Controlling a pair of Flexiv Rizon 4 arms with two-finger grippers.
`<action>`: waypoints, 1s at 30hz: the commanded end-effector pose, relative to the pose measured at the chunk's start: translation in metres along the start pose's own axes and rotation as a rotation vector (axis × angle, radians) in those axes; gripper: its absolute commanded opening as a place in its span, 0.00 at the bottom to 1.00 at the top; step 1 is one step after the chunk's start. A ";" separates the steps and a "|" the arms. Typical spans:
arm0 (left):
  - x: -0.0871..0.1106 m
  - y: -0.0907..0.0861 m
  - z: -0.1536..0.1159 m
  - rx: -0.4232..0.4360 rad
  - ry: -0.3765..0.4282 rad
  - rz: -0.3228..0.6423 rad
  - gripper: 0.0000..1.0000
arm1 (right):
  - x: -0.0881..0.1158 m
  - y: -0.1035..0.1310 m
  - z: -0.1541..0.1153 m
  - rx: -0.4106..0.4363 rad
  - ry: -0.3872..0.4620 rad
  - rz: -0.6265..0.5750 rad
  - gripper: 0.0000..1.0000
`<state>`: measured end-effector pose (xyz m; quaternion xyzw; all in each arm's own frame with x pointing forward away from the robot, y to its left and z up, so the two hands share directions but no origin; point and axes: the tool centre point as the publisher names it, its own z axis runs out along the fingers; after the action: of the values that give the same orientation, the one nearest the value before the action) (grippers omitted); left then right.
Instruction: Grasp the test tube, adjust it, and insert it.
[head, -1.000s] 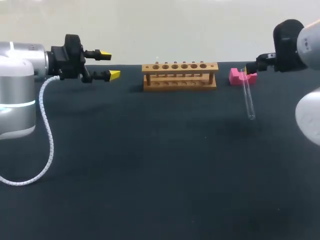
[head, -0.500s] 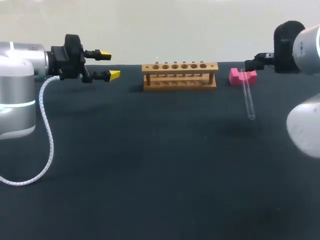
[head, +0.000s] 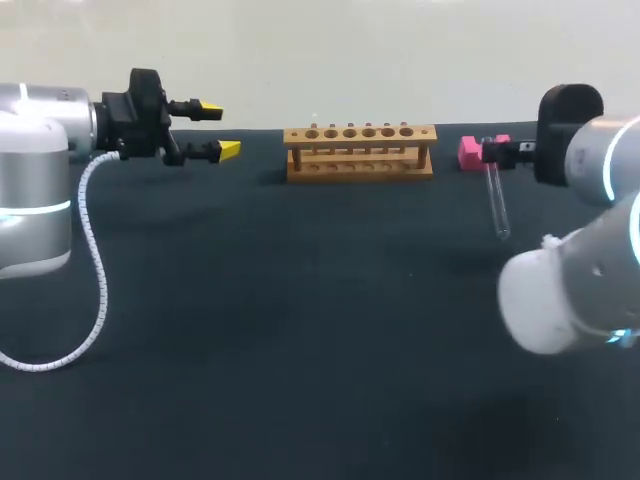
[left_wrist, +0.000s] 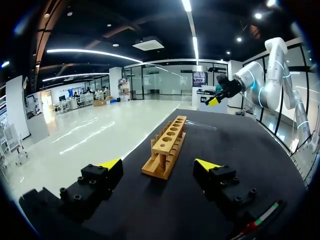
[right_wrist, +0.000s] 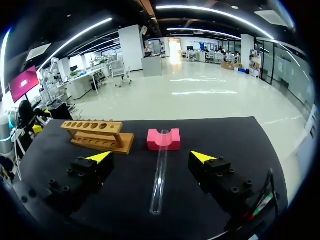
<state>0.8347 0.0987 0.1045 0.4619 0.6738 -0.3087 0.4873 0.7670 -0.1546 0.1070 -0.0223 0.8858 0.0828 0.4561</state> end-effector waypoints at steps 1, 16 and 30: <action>0.000 0.002 0.001 0.004 0.003 -0.001 1.00 | 0.003 0.003 0.011 0.233 -0.042 0.007 1.00; 0.000 0.002 0.001 0.004 0.003 -0.001 1.00 | 0.019 0.007 0.036 0.291 -0.034 0.035 1.00; 0.000 0.002 0.001 0.004 0.003 -0.001 1.00 | 0.031 0.006 0.053 0.304 -0.028 0.020 1.00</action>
<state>0.8347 0.0987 0.1044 0.4618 0.6738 -0.3087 0.4873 0.7870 -0.1420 0.0560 0.0281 0.8845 0.0093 0.4657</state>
